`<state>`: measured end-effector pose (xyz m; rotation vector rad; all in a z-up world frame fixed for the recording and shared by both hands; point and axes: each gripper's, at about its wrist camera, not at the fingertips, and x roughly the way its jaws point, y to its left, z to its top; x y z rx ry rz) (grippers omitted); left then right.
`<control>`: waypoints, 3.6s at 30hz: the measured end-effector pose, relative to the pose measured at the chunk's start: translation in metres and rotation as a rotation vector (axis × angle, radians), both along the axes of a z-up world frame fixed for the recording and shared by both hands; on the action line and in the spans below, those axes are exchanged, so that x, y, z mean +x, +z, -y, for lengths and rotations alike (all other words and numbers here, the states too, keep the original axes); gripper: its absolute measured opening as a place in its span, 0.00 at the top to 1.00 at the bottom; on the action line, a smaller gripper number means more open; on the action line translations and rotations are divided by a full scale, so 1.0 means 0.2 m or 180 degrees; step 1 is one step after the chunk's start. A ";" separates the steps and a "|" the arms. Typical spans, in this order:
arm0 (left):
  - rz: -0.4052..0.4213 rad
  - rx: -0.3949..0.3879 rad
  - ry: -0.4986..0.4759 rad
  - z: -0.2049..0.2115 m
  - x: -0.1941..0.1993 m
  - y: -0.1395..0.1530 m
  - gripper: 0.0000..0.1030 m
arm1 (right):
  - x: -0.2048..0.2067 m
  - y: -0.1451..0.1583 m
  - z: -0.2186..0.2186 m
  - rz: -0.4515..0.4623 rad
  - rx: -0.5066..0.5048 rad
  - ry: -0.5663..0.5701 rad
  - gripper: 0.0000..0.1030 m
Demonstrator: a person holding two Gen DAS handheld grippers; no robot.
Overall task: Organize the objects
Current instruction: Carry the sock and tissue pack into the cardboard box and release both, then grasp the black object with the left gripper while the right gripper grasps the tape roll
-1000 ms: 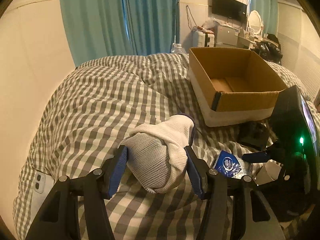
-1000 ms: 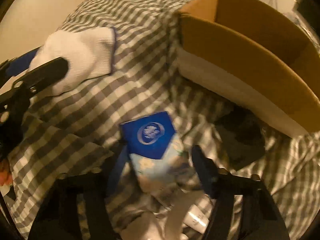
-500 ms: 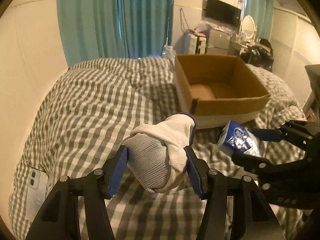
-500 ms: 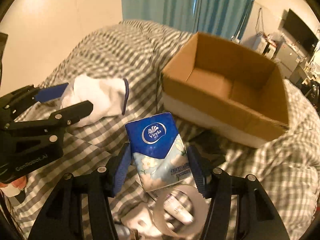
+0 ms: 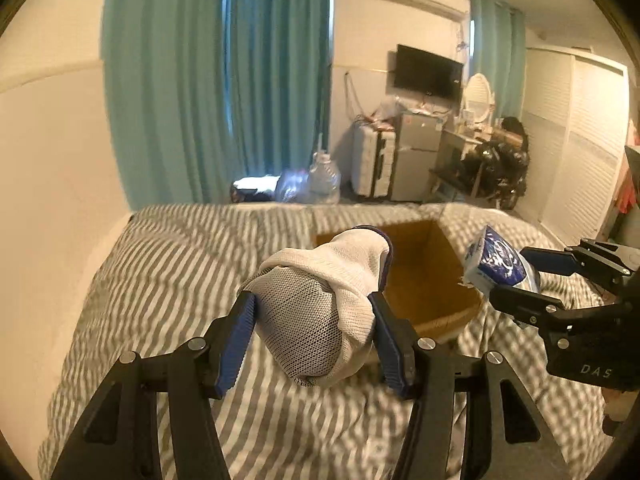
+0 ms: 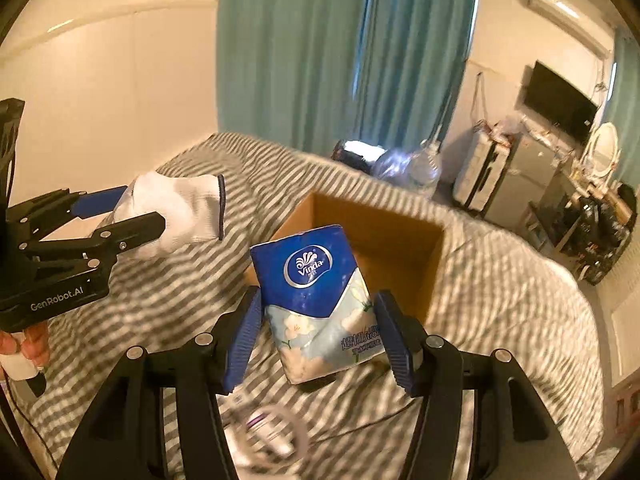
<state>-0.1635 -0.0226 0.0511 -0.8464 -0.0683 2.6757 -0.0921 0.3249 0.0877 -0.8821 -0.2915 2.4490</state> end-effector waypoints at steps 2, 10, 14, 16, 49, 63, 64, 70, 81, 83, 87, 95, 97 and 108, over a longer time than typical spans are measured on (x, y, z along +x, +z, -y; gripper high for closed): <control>0.0002 -0.0035 -0.0024 -0.05 -0.08 0.02 0.43 | -0.05 0.05 -0.05 -0.0037 0.0024 -0.0021 0.45; 0.0054 -0.0275 -0.0081 -0.33 -0.50 -0.05 0.43 | -0.27 0.08 -0.43 -0.0032 -0.0069 -0.0206 0.45; 0.0127 -0.0334 -0.0156 -0.44 -0.65 -0.18 0.43 | -0.42 0.00 -0.65 0.0046 -0.0176 -0.0292 0.45; 0.0168 -0.0335 -0.0178 -0.48 -0.71 -0.27 0.43 | -0.48 -0.06 -0.74 0.0088 -0.0209 -0.0327 0.45; 0.0337 -0.0573 -0.0046 -0.19 -0.14 -0.11 0.02 | 0.17 0.18 -0.14 0.0015 0.0032 0.0026 0.13; 0.0500 -0.0399 0.0078 -0.17 0.29 -0.45 0.02 | 0.39 -0.34 0.06 0.0340 -0.0047 -0.0042 0.13; 0.0551 -0.0406 0.0059 -0.19 0.30 -0.49 0.02 | 0.38 -0.40 0.06 0.0367 -0.0078 -0.0042 0.13; 0.0738 -0.0467 -0.0045 -0.19 0.31 -0.64 0.02 | 0.29 -0.68 -0.03 0.0644 -0.0541 -0.0038 0.13; 0.0931 -0.0424 0.0010 -0.11 0.22 -0.80 0.02 | 0.10 -0.93 -0.16 0.1100 -0.0930 -0.0088 0.13; 0.0982 -0.0346 -0.0002 -0.09 0.20 -0.83 0.02 | 0.07 -1.00 -0.19 0.1279 -0.0988 -0.0145 0.14; 0.1096 -0.0263 -0.0008 -0.07 0.18 -0.87 0.02 | 0.06 -1.04 -0.23 0.1259 -0.1139 -0.0169 0.15; 0.1080 -0.0352 -0.0003 -0.10 0.19 -0.86 0.02 | 0.10 -0.95 -0.17 0.1057 -0.0971 -0.0127 0.21; 0.1054 -0.0350 -0.0013 -0.11 0.20 -0.84 0.02 | 0.13 -0.88 -0.17 0.0933 -0.0904 -0.0144 0.21; 0.0923 -0.0290 -0.0355 -0.39 0.10 -0.74 0.02 | 0.22 -0.54 -0.40 0.0545 -0.0325 -0.0582 0.21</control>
